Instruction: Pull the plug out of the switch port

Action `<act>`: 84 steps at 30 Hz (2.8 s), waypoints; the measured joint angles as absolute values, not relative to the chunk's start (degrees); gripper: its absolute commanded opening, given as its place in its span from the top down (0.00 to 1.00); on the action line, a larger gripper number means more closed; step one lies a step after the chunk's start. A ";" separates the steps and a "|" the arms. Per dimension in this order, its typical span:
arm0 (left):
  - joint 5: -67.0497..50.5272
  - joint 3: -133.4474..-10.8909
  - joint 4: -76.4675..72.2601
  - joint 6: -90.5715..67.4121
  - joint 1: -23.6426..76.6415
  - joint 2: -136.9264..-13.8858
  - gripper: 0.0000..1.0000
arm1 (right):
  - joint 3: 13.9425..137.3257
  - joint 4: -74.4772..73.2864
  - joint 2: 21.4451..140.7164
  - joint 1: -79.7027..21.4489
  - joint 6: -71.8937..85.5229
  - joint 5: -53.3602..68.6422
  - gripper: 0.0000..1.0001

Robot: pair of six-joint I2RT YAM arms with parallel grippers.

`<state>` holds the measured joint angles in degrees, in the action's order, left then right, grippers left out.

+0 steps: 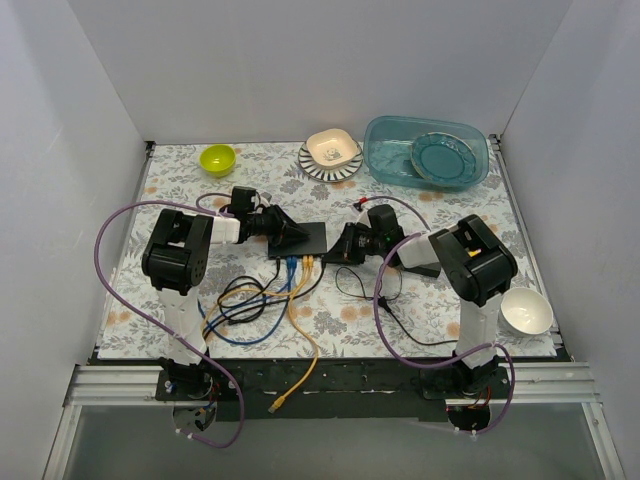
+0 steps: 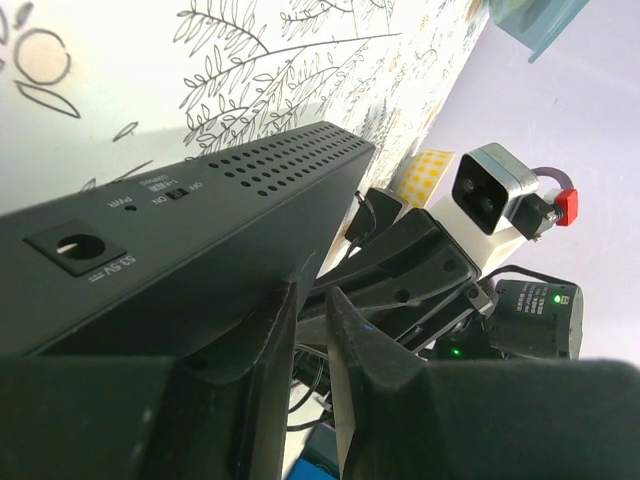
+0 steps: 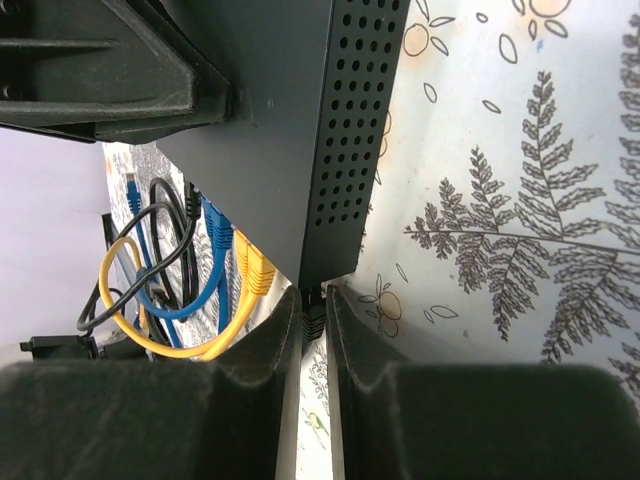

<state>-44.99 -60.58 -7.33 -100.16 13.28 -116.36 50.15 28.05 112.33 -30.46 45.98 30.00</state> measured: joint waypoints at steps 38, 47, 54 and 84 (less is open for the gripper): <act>-44.56 -59.94 -8.45 -101.43 13.96 -115.98 0.80 | 55.37 6.92 100.44 -32.82 38.30 14.90 0.58; -44.58 -59.79 -8.23 -100.95 13.85 -115.79 0.80 | 56.66 12.38 108.81 -34.06 41.36 22.55 0.61; -44.91 -59.59 -7.94 -100.12 13.47 -115.61 0.80 | 53.74 19.81 109.43 -34.15 45.54 23.77 0.61; -30.63 -70.57 0.01 -94.06 7.29 -120.33 0.78 | 59.68 9.85 110.96 -37.63 41.12 22.13 0.67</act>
